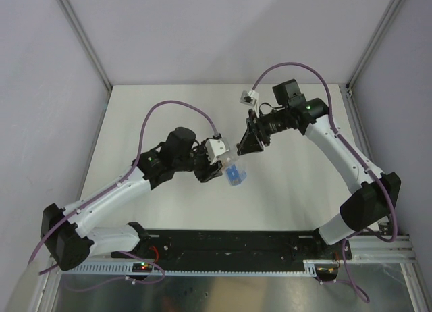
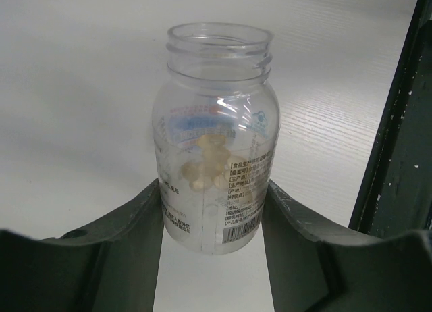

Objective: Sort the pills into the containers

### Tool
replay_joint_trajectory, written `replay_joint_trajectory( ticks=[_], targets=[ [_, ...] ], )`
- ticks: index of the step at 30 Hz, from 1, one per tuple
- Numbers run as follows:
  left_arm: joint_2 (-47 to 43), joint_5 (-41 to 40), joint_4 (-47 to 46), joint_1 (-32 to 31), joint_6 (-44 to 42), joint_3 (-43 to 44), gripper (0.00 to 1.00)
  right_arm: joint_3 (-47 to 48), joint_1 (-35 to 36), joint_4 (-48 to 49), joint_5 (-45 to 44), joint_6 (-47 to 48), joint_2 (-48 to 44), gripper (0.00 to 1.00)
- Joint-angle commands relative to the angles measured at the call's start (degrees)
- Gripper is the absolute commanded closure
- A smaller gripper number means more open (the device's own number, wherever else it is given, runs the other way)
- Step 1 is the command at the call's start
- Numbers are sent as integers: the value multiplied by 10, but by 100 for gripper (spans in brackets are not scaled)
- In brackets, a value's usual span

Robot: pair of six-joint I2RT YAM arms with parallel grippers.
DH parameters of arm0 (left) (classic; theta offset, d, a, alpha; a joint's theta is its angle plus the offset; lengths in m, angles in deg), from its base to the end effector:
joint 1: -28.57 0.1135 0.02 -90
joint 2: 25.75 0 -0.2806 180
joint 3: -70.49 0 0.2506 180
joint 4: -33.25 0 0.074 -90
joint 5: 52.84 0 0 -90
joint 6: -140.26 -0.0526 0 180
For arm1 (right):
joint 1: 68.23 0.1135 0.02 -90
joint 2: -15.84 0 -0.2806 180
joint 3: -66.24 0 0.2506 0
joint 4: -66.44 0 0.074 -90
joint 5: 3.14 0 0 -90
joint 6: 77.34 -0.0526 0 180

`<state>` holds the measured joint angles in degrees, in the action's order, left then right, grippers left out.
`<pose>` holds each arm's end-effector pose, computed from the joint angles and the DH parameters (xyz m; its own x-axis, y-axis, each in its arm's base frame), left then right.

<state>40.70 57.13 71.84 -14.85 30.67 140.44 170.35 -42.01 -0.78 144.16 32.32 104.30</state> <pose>0.1758 -0.1911 0.3151 -0.1087 0.5367 -0.8367 0.9398 0.3297 0.0894 0.2652 0.1800 0.3814 -0.4236 -0.4112 -0.8071 -0.9031 0.1223 0.4117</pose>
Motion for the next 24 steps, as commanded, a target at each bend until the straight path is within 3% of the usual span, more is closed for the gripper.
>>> replay_joint_trajectory(
  ticks=[1,24],
  targets=[
    [-1,14,-6,0,10,31,100,9,12,-4,12,10,4,100],
    [3,49,-10,-1,38,37,100,-36,21,53,10,-19,-13,100]
  ],
)
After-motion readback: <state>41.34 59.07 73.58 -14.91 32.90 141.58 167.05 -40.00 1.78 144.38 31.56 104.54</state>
